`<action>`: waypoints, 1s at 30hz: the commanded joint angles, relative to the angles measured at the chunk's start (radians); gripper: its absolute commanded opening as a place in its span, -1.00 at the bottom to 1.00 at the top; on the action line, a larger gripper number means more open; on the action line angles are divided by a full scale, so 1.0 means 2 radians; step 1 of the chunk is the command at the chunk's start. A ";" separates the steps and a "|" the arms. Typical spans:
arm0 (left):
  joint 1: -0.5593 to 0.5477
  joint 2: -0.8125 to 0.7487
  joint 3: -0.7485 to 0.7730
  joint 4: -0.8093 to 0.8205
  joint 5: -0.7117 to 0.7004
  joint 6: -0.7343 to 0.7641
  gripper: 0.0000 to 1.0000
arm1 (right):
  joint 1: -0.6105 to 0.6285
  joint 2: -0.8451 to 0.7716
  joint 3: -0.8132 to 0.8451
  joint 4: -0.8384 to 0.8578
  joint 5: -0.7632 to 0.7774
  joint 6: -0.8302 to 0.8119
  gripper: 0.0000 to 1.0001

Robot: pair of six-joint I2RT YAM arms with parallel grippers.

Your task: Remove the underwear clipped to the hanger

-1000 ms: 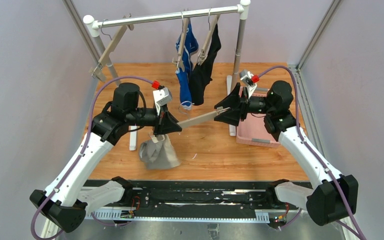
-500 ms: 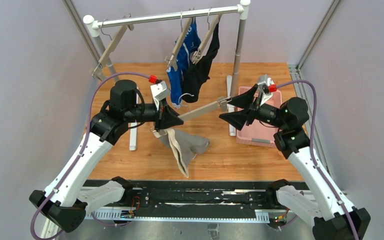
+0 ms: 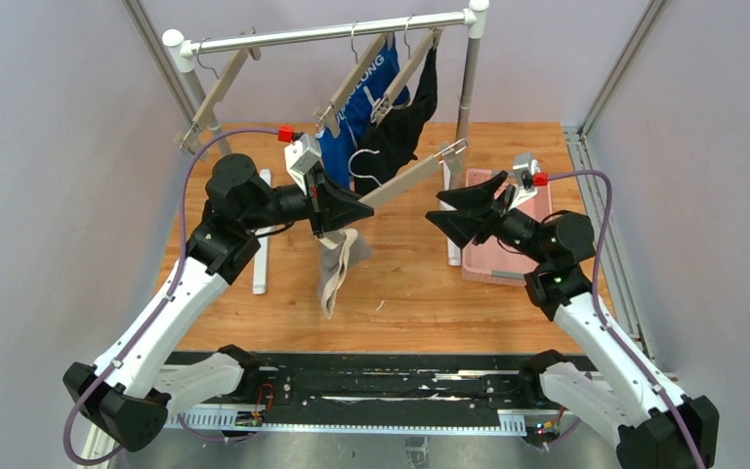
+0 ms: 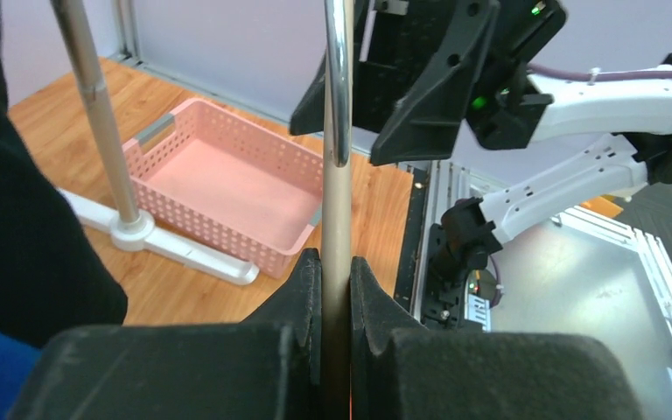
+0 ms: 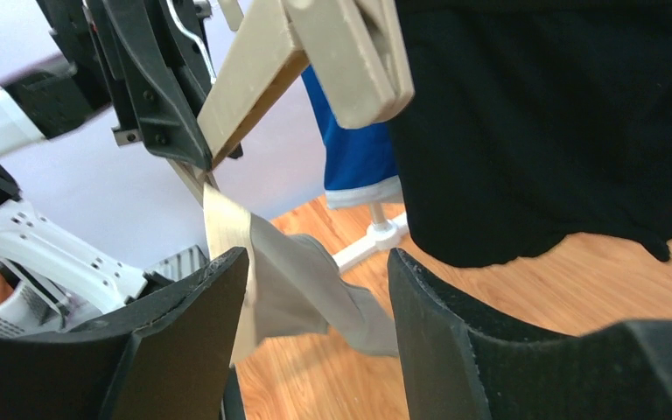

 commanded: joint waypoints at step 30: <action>-0.038 0.042 -0.027 0.211 -0.039 -0.124 -1.00 | 0.061 0.182 0.049 0.436 0.032 0.145 0.05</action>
